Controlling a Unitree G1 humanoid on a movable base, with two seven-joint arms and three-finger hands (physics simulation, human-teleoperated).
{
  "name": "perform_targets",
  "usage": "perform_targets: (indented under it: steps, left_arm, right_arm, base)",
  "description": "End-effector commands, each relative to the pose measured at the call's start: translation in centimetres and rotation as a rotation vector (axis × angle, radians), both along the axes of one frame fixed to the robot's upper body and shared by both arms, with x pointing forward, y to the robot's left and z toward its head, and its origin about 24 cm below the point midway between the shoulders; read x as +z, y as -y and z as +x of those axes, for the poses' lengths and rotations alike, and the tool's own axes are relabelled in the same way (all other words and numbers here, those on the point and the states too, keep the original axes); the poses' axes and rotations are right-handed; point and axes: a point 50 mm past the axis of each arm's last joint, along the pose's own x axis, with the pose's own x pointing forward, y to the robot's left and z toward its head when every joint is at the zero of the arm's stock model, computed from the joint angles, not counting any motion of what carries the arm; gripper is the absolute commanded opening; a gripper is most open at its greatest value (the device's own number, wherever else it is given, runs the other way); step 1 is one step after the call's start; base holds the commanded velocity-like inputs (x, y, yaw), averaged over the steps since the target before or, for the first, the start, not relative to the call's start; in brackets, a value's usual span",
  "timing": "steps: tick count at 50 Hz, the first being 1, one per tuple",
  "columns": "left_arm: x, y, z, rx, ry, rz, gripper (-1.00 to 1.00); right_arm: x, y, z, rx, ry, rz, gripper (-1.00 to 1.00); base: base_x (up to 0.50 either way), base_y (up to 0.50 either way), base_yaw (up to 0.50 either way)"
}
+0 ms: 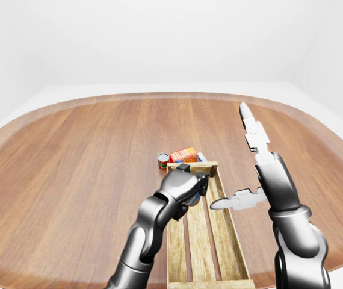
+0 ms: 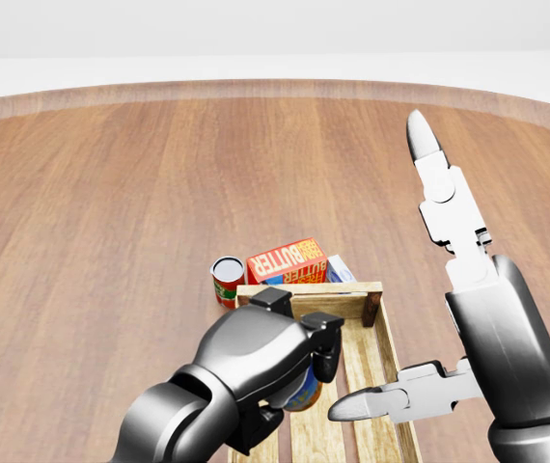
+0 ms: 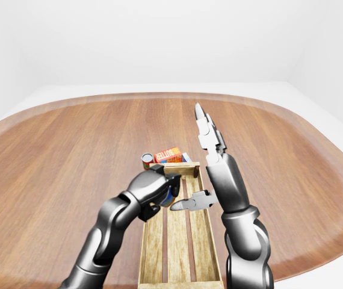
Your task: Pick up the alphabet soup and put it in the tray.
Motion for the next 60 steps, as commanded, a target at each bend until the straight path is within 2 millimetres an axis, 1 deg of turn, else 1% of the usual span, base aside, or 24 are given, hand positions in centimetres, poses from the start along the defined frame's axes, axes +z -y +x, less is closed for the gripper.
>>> perform_targets:
  steps: [1,8,17,39,51,60]
  left_arm:
    - [0.1,0.6,0.0,-0.011,0.004,-0.03,-1.0]
    - [0.1,0.9,0.1,-0.02,0.002,-0.034,-1.0]
    - [-0.4,1.2,0.3,-0.023,-0.012,-0.028,-1.0]
    - [-2.3,1.5,0.8,-0.004,-0.048,-0.015,-1.0]
    - [-3.5,1.6,1.5,0.012,-0.07,-0.004,-1.0]
    - [-4.3,1.7,1.5,0.016,-0.087,0.008,-1.0]
  right_arm:
    - [-0.1,0.0,0.0,0.0,-0.003,0.001,1.0]
    - [-0.2,0.1,0.1,-0.001,-0.009,0.004,1.0]
    - [-0.1,0.1,0.1,0.0,-0.006,0.005,1.0]
    - [0.1,-0.1,0.0,0.004,0.005,0.0,1.0]
    - [0.2,0.0,-0.1,0.005,0.008,-0.001,1.0]
    - [0.2,0.0,-0.1,0.003,0.007,-0.001,1.0]
  base:
    - [0.0,0.0,0.0]
    - [0.0,0.0,0.0]
    - [0.0,0.0,0.0]
    - [0.0,0.0,0.0]
    - [0.0,0.0,0.0]
    - [0.0,0.0,0.0]
